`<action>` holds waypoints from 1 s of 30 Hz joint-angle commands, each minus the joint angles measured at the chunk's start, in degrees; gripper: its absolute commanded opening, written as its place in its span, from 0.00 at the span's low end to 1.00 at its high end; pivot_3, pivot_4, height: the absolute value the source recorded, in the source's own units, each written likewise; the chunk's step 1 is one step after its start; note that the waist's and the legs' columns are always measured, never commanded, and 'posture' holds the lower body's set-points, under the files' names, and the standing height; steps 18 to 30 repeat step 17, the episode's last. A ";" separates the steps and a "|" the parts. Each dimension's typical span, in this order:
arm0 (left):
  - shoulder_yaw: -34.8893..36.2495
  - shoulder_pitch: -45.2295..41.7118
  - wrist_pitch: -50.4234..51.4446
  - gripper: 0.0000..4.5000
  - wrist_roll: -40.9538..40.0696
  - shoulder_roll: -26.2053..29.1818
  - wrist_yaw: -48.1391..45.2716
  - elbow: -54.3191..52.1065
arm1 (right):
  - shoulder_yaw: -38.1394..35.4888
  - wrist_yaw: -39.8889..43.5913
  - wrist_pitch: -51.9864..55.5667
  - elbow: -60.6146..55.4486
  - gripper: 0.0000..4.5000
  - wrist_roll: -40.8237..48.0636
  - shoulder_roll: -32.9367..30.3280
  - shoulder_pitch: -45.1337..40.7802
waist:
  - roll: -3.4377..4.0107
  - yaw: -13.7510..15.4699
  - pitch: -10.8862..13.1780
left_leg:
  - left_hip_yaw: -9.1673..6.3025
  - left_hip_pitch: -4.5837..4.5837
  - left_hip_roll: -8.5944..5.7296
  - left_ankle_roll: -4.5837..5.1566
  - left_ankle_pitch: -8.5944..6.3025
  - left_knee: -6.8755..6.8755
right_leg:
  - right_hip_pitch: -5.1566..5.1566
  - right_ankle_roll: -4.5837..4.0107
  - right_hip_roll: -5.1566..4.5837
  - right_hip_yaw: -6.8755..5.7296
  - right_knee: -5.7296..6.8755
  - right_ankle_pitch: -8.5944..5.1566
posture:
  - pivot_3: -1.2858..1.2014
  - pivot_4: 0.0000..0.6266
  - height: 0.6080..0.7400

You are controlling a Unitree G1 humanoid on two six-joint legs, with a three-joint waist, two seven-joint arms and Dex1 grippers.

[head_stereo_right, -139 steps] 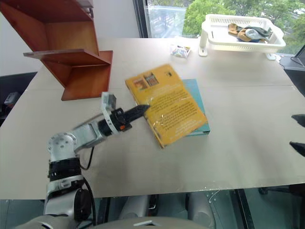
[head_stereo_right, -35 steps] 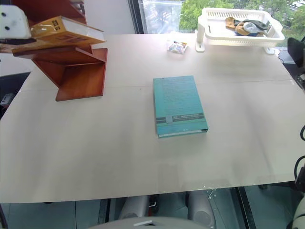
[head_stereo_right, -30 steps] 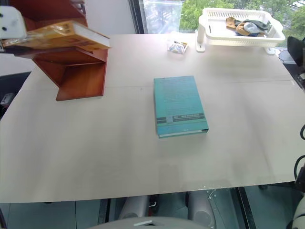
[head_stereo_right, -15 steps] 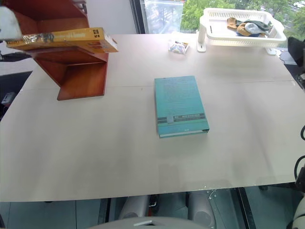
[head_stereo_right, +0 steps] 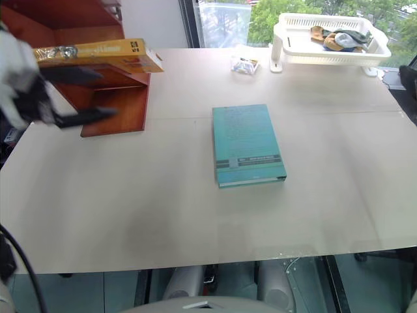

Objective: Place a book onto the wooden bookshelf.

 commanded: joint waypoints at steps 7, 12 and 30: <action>-3.89 14.89 -1.79 0.90 -0.30 -13.27 16.23 -5.45 | 0.00 2.93 -16.16 -3.02 1.00 -12.30 -1.83 14.33 | -0.01 0.03 -0.05 | 0.00 0.24 -0.11 0.02 -0.02 0.06 | 0.22 0.00 -0.02 0.07 0.11 0.00 | 0.52 0.24 1.00; -6.51 20.21 -4.15 0.90 0.81 -14.23 18.69 -4.36 | -0.77 2.93 -22.09 -2.00 1.00 -15.50 -1.71 18.72 | 0.02 0.00 -0.06 | -0.01 0.28 -0.15 0.02 -0.02 0.06 | 0.23 0.00 -0.05 0.10 0.16 0.00 | 0.52 0.24 1.00; -7.18 22.92 -5.40 0.90 -0.06 -13.95 18.84 -4.49 | -1.75 2.93 -24.71 -0.63 1.00 -16.07 -1.27 18.63 | 0.02 -0.10 -0.06 | -0.03 0.35 -0.14 0.02 -0.02 0.06 | 0.26 0.00 -0.05 0.15 0.17 0.00 | 0.52 0.24 1.00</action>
